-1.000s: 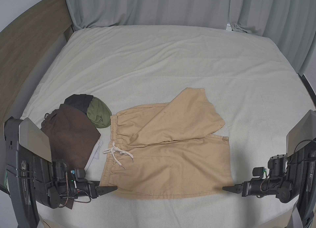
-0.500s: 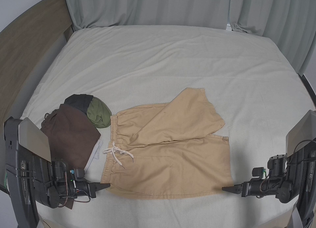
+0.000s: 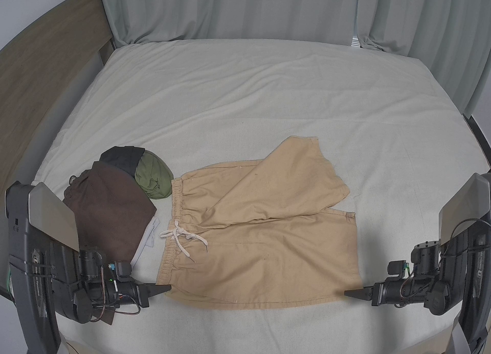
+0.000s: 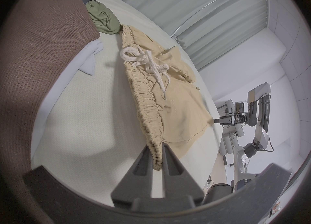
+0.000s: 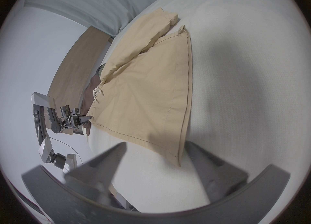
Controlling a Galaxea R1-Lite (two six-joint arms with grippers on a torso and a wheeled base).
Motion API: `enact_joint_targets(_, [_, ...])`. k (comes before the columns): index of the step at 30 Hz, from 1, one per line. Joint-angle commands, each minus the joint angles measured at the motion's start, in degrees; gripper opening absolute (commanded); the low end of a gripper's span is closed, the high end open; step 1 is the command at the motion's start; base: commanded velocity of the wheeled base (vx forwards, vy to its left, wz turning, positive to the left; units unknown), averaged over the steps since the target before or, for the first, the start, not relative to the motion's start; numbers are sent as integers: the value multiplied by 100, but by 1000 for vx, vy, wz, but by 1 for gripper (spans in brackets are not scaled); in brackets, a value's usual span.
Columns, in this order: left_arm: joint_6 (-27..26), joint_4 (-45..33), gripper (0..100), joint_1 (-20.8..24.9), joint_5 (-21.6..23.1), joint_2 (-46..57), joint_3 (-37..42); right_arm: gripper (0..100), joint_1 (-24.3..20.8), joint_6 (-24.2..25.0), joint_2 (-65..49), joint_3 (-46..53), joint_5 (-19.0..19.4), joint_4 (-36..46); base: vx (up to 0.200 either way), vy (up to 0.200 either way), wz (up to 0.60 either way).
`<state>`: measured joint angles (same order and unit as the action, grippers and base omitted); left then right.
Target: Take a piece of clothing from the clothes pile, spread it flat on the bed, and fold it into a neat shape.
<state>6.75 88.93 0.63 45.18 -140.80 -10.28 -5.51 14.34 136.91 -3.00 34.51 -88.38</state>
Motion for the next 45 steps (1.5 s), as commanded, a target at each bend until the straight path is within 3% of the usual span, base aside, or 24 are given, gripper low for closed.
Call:
enact_joint_targets(1, [1, 1, 0, -2, 0, 0, -1, 0, -11, -10, 125, -60, 3, -4, 0, 0, 0])
enact_joint_targets(11, [37, 1, 0, -107, 96, 53, 17, 0, -3, -133, 64, 107, -50, 14, 0, 0, 0])
enact_joint_targets(28, [-148, -25, 0, -81, 149, 185, 984, 0, -55, -353, -253, 300, -59, 418, 0, 0, 0])
enact_joint_targets(45, [-324, 1, 0, -90, 184, 114, 738, 0, -3, -397, -437, 300, 73, 111, 0, 0, 0])
